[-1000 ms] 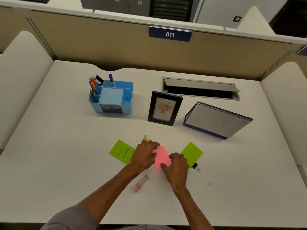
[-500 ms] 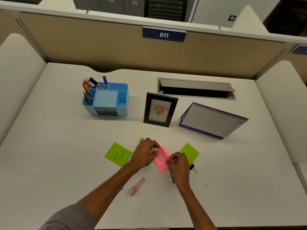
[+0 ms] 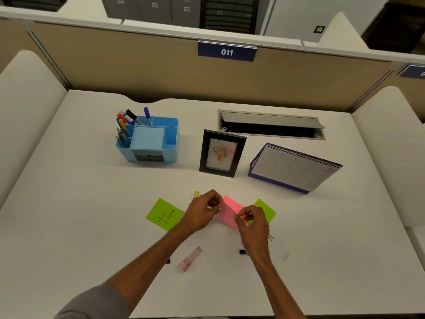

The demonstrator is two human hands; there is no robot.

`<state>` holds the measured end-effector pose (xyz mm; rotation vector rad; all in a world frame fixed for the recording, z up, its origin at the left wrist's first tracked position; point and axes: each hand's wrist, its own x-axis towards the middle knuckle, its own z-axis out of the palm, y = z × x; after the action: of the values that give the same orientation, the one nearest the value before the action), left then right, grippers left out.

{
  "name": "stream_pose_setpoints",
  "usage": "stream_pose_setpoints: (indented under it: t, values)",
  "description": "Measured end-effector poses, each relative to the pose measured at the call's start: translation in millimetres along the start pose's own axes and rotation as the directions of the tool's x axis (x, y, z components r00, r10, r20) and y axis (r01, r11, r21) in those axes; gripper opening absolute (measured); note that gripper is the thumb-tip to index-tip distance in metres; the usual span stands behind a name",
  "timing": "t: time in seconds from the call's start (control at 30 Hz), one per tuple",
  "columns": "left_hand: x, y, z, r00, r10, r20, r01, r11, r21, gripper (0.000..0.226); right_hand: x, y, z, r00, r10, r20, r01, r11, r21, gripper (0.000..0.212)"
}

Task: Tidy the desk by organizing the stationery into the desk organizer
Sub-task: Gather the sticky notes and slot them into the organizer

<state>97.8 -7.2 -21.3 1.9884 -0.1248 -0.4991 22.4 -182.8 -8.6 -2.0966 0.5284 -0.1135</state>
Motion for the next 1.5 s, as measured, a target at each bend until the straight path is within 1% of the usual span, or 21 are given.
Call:
stream_pose_setpoints:
  t: [0.07, 0.13, 0.2, 0.23, 0.3, 0.37, 0.43, 0.5, 0.57, 0.63, 0.8, 0.97, 1.1, 1.2, 1.33, 1.5]
  values:
    - [-4.9, 4.8, -4.1, 1.000, -0.001, -0.022, -0.001, 0.997, -0.079, 0.022, -0.8, -0.2, -1.0, 1.000, 0.003, -0.030, -0.003, 1.000, -0.006, 0.026]
    - [-10.7, 9.5, -12.3, 0.999, 0.022, -0.030, -0.027, 0.983, -0.183, 0.034, -1.1, -2.9, -0.6, 0.997, 0.014, -0.069, -0.014, 1.000, -0.001, 0.026]
    - [-18.1, 12.7, -25.1, 0.998, 0.040, -0.040, -0.049, 0.963, -0.265, 0.044, -2.5, -9.3, 1.1, 0.997, 0.045, -0.068, -0.042, 0.998, 0.041, 0.032]
    - [-21.8, 13.3, -32.2, 0.998, 0.039, -0.053, -0.053, 0.955, -0.291, 0.041, -3.2, -14.1, 2.4, 0.996, 0.072, -0.045, -0.068, 0.994, 0.080, 0.036]
    - [-28.4, 12.9, -46.7, 0.995, 0.016, -0.094, -0.047, 0.941, -0.336, 0.028, -3.2, -28.9, 7.0, 0.991, 0.122, 0.056, -0.130, 0.979, 0.157, 0.041]
    - [-31.9, 11.3, -58.4, 0.991, -0.024, -0.135, -0.033, 0.914, -0.404, 0.019, -2.4, -43.9, 13.0, 0.974, 0.145, 0.172, -0.177, 0.966, 0.187, 0.035]
    - [-37.6, 5.7, -72.8, 0.981, -0.060, -0.182, -0.032, 0.886, -0.463, 0.018, -5.3, -62.5, 24.7, 0.953, 0.138, 0.270, -0.199, 0.956, 0.215, 0.026]
    - [-42.2, 1.5, -86.0, 0.973, -0.081, -0.217, -0.038, 0.869, -0.493, 0.019, -5.5, -77.2, 36.7, 0.948, 0.092, 0.306, -0.167, 0.958, 0.231, 0.020]
    - [-46.0, -2.9, -99.0, 0.962, -0.104, -0.252, -0.043, 0.856, -0.515, 0.022, -2.3, -89.7, 48.6, 0.950, 0.023, 0.311, -0.097, 0.970, 0.224, 0.012]
    - [-48.5, -7.7, -110.8, 0.950, -0.130, -0.284, -0.048, 0.838, -0.544, 0.025, 3.6, -102.0, 59.4, 0.949, -0.045, 0.311, -0.016, 0.982, 0.191, 0.005]
    - [-47.5, -19.4, -134.2, 0.932, -0.186, -0.310, -0.039, 0.800, -0.599, 0.028, 24.8, -132.3, 85.3, 0.947, -0.203, 0.249, 0.199, 0.979, 0.040, 0.024]
    - [-43.7, -22.7, -152.8, 0.951, -0.188, -0.244, -0.007, 0.779, -0.628, 0.032, 57.2, -188.0, 104.5, 0.950, -0.294, 0.107, 0.297, 0.955, -0.016, 0.035]
    - [-38.4, -30.1, -159.0, 0.952, -0.209, -0.225, 0.026, 0.784, -0.620, 0.028, 93.0, -224.8, 121.6, 0.953, -0.302, 0.023, 0.302, 0.942, -0.145, 0.031]
    - [-37.7, -36.5, -162.3, 0.955, -0.220, -0.200, 0.057, 0.796, -0.602, 0.026, 115.6, -238.3, 139.8, 0.951, -0.308, 0.003, 0.301, 0.925, -0.233, 0.029]
    - [-38.8, -48.8, -167.2, 0.955, -0.253, -0.153, 0.118, 0.802, -0.586, 0.026, 135.9, -243.2, 168.2, 0.960, -0.273, 0.061, 0.277, 0.898, -0.342, 0.028]
    - [-39.3, -60.8, -176.2, 0.959, -0.264, -0.101, 0.172, 0.828, -0.534, 0.021, 145.7, -241.1, 200.0, 0.956, -0.244, 0.161, 0.289, 0.875, -0.389, 0.029]
